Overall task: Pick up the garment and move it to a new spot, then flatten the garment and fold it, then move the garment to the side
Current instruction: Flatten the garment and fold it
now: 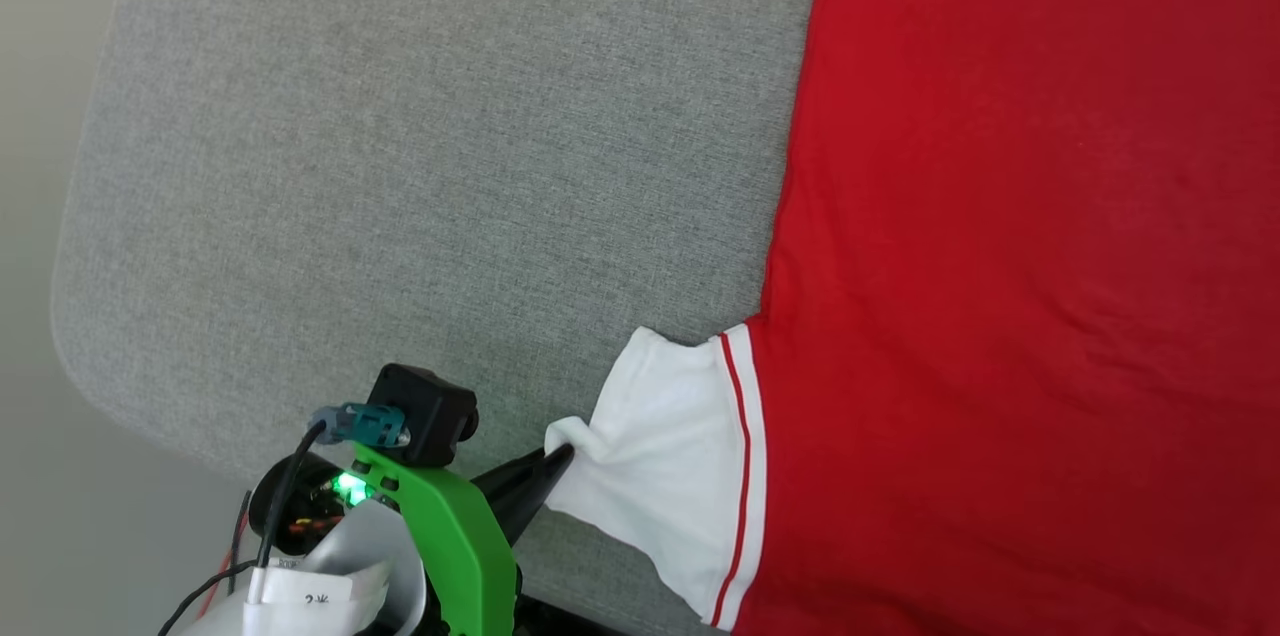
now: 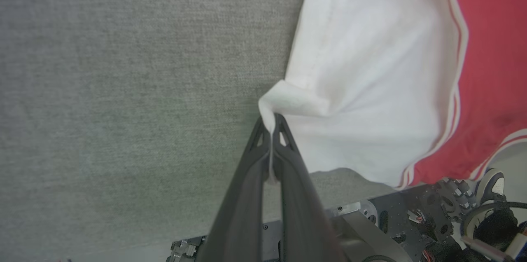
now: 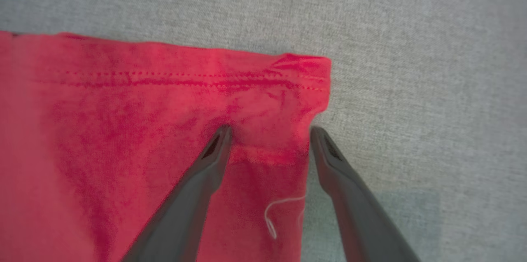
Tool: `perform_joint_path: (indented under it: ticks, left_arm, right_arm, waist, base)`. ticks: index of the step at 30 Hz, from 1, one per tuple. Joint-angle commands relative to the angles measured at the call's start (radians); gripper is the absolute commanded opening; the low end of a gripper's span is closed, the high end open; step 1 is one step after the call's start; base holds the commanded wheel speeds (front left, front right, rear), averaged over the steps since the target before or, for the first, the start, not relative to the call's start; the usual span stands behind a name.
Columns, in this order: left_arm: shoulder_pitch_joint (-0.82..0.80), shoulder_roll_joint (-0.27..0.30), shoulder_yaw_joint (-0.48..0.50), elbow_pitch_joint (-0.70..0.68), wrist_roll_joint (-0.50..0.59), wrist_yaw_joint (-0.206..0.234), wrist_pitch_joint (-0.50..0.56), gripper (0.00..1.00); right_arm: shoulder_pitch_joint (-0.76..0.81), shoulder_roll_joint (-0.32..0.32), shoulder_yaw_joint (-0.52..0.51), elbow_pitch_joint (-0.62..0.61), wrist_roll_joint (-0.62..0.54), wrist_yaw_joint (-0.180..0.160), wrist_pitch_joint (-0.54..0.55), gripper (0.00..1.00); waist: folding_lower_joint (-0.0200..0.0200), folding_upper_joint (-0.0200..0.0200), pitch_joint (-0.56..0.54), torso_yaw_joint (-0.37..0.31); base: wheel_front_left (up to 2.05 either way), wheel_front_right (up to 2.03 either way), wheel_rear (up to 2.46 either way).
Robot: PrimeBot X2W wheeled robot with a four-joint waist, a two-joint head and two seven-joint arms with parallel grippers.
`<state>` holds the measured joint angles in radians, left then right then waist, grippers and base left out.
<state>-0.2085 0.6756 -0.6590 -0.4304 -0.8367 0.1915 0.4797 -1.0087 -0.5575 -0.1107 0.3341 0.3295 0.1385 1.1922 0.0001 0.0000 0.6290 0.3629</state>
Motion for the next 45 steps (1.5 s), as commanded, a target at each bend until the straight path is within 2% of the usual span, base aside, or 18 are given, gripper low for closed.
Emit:
perform_joint_path:
  ticks: [1,3,4,5,6,18,32,37,41,45]
  left_arm:
    - [-0.022,-0.009,-0.001,0.006,0.011,-0.007,-0.008,0.0]
    - [-0.026,-0.013,-0.003,0.013,0.012,-0.009,-0.01,0.0]
    - [-0.028,-0.014,-0.003,0.015,0.013,-0.01,-0.011,0.0]
    - [-0.029,-0.016,-0.004,0.019,0.013,-0.011,-0.011,0.0]
    - [-0.03,-0.017,-0.005,0.022,0.013,-0.012,-0.012,0.0]
    - [-0.026,-0.008,0.011,0.043,0.008,-0.003,-0.025,0.0]
    - [0.044,0.013,0.033,0.062,-0.03,0.036,-0.034,0.0]
    - [0.093,-0.002,0.044,0.073,-0.046,0.067,-0.066,0.0]
    - [0.114,-0.011,0.045,0.084,-0.049,0.077,-0.083,0.0]
    - [0.131,-0.017,0.046,0.089,-0.052,0.082,-0.1,0.0]
  right_arm:
    - [0.011,0.003,0.023,0.024,-0.005,-0.008,0.001,1.0]
    - [0.019,-0.003,0.037,0.036,-0.002,-0.008,0.007,1.0]
    - [0.026,-0.005,0.044,0.043,0.0,-0.008,0.013,0.96]
    - [0.035,-0.009,0.054,0.048,0.004,-0.008,0.019,0.23]
    - [0.041,-0.013,0.059,0.052,0.008,-0.008,0.022,0.0]
    - [0.126,-0.044,0.081,0.088,0.026,-0.008,-0.036,0.0]
    - [0.391,-0.001,0.034,0.111,0.08,-0.008,-0.121,0.0]
    - [0.551,0.028,-0.002,0.036,0.125,-0.008,-0.132,0.0]
    - [0.634,0.056,-0.06,-0.029,0.183,-0.008,-0.137,0.0]
    - [0.751,0.056,-0.094,-0.137,0.199,-0.008,-0.115,0.0]
  waist:
    - [-0.0001,0.0,0.017,0.016]
    - [-0.0001,0.0,0.018,0.018]
    - [-0.0001,0.0,0.017,0.018]
    - [-0.0001,0.0,0.015,0.018]
    - [-0.0001,0.0,0.014,0.019]
    - [-0.0001,0.0,-0.078,-0.024]
    - [-0.0001,0.0,-0.321,-0.149]
    - [-0.0001,0.0,-0.413,-0.212]
    - [-0.0001,0.0,-0.452,-0.236]
    - [-0.0001,0.0,-0.477,-0.253]
  base:
    - [0.0,0.0,0.0]
    - [0.0,0.0,0.0]
    - [0.0,0.0,0.0]
    - [0.0,0.0,0.0]
    - [0.0,0.0,0.0]
    - [0.0,0.0,0.0]
    - [0.0,0.0,0.0]
    - [0.0,0.0,0.0]
    - [0.0,0.0,0.0]
    - [0.0,0.0,0.0]
